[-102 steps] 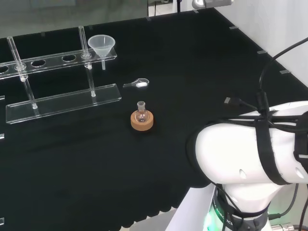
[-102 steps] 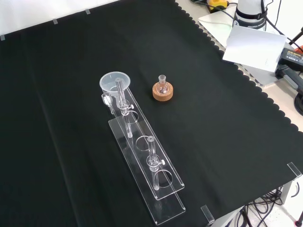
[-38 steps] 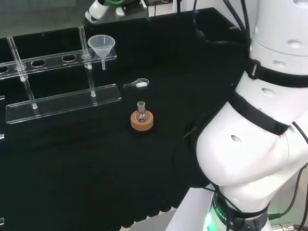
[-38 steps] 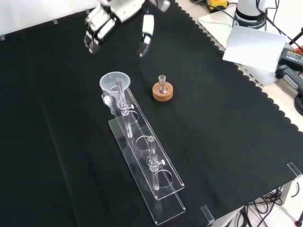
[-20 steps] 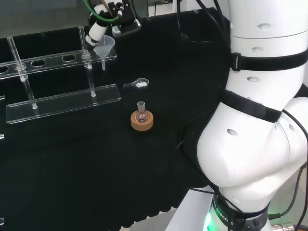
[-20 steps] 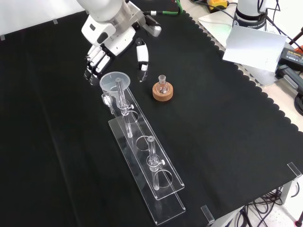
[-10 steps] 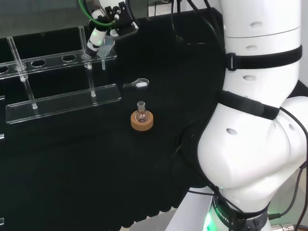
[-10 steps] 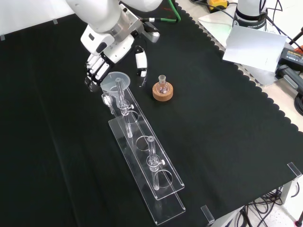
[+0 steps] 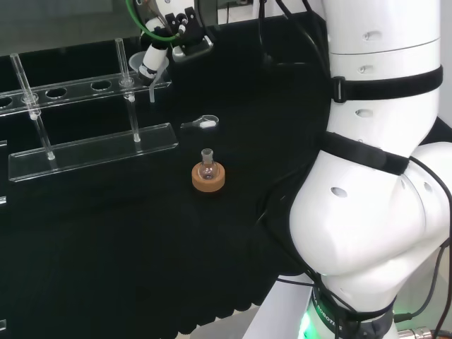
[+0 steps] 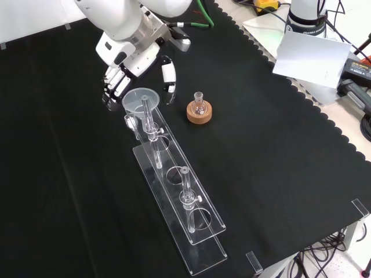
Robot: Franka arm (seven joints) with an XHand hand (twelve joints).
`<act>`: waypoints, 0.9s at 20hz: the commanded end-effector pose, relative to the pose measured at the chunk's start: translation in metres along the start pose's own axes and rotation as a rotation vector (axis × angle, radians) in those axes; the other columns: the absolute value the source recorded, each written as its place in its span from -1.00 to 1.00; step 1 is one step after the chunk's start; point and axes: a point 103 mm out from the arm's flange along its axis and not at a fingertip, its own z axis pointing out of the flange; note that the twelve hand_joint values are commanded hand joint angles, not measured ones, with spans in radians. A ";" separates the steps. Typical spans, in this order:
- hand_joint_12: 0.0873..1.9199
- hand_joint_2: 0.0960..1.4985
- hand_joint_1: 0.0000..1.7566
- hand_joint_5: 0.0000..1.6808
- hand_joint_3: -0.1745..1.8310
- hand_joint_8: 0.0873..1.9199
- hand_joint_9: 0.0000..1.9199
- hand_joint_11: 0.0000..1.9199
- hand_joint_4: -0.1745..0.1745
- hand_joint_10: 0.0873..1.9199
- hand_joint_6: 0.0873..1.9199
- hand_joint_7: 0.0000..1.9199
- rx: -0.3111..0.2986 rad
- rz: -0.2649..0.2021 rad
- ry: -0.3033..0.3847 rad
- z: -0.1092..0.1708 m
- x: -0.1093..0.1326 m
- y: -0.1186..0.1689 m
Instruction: Pick up the funnel from the transparent funnel stand.
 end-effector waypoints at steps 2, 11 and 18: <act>0.45 -0.26 -0.23 -0.86 -0.40 -0.43 -0.84 -0.64 -0.09 -0.15 -1.00 -1.00 -0.033 0.009 0.013 0.002 0.013 0.011; 0.44 -0.27 -0.23 -0.85 -0.37 -0.35 -0.79 -0.61 -0.10 -0.18 -1.00 -1.00 -0.047 -0.006 0.035 0.003 -0.020 0.006; 0.43 -0.27 -0.23 -0.84 -0.35 -0.33 -0.75 -0.60 -0.13 -0.19 -1.00 -1.00 -0.040 -0.002 0.019 0.002 0.011 0.013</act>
